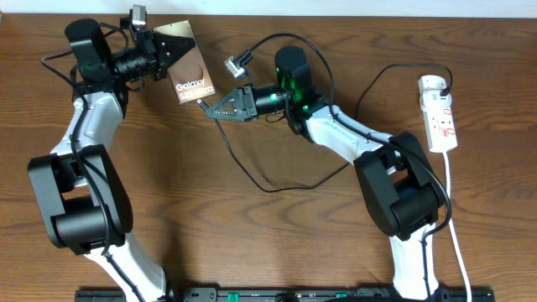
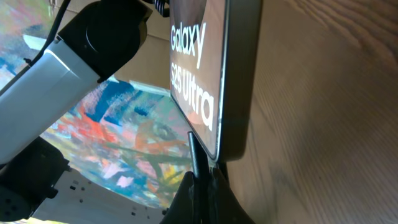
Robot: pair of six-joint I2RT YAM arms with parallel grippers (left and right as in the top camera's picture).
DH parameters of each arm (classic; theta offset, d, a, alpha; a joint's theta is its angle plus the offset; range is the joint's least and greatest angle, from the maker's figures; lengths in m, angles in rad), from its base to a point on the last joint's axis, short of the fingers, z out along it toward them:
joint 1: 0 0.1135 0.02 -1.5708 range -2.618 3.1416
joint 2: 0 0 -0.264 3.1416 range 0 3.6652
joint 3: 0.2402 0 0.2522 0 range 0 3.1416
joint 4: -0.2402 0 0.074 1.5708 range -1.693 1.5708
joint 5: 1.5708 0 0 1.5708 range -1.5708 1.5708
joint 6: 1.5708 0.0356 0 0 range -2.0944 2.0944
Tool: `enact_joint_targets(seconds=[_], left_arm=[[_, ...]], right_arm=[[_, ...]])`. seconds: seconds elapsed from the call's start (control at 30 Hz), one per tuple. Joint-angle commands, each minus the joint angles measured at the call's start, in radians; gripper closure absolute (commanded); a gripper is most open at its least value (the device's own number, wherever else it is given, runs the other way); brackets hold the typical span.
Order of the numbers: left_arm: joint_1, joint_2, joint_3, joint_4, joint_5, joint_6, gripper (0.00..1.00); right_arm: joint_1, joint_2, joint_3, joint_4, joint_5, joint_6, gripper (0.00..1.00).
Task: Plug charger to phone and switch on socket
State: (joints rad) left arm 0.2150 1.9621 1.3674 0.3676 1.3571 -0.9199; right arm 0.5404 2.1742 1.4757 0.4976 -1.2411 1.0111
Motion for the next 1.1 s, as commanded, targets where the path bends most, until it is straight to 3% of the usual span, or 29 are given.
enact_joint_targets(seconds=[0.0, 0.57, 1.07], left_arm=[[-0.008, -0.003, 0.009, 0.002, 0.062, -0.018, 0.92], [-0.009, -0.003, 0.009, 0.002, -0.005, -0.044, 0.93], [-0.01, -0.003, 0.009, 0.002, -0.009, -0.043, 0.93]], right_arm=[[-0.03, 0.003, 0.0, 0.008, 0.119, 0.01, 0.99], [-0.028, 0.003, 0.0, 0.008, 0.137, 0.011, 0.99], [0.02, 0.003, 0.0, 0.047, 0.201, 0.094, 0.99]])
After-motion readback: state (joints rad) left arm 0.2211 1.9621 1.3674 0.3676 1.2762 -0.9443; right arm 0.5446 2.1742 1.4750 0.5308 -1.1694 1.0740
